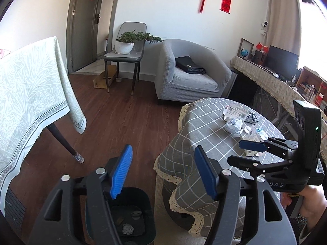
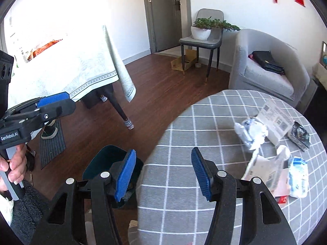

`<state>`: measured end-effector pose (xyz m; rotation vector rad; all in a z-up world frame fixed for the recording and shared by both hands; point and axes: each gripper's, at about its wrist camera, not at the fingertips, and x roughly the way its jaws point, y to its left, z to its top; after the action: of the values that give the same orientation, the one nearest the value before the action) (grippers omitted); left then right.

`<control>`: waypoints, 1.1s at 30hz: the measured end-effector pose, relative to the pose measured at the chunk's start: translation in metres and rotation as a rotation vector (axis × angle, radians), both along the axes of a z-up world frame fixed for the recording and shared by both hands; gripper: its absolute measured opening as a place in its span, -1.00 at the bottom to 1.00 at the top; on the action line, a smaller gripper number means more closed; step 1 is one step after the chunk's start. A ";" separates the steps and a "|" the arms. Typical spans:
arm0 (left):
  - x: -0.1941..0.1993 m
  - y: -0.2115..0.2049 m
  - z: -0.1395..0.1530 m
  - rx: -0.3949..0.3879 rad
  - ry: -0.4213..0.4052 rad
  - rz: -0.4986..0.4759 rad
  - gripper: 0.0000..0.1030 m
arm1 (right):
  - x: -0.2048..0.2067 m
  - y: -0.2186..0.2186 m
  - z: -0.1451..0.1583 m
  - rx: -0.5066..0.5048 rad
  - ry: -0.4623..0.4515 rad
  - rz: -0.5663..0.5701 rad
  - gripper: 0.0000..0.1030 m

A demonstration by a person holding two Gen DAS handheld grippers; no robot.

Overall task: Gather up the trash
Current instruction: 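Move both tools back from the bin toward the table, then grasp the white SanDisk packaging with the left gripper while the right gripper grasps the blue tissue pack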

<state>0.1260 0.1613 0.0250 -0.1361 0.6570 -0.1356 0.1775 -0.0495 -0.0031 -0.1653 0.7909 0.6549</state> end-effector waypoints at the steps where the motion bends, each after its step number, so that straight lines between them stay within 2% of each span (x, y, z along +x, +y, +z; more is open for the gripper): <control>1: 0.002 -0.007 0.000 0.003 -0.001 -0.011 0.31 | 0.002 -0.010 0.001 0.003 -0.003 -0.017 0.12; 6: 0.015 -0.045 -0.003 -0.021 0.007 -0.069 0.33 | 0.006 -0.053 0.004 0.006 -0.011 -0.093 0.12; 19: 0.037 -0.137 -0.010 -0.004 0.014 -0.191 0.32 | 0.012 -0.165 0.007 0.028 -0.029 -0.276 0.12; 29: 0.057 -0.198 -0.031 0.014 0.051 -0.267 0.27 | 0.022 -0.214 -0.006 0.018 0.000 -0.356 0.12; 33: 0.064 -0.218 -0.041 0.041 0.072 -0.289 0.14 | 0.025 -0.222 -0.010 0.015 0.012 -0.356 0.12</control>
<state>0.1898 -0.0567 -0.0165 -0.0053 0.7483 -0.3965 0.2023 -0.2714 -0.0131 -0.0051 0.8022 0.3250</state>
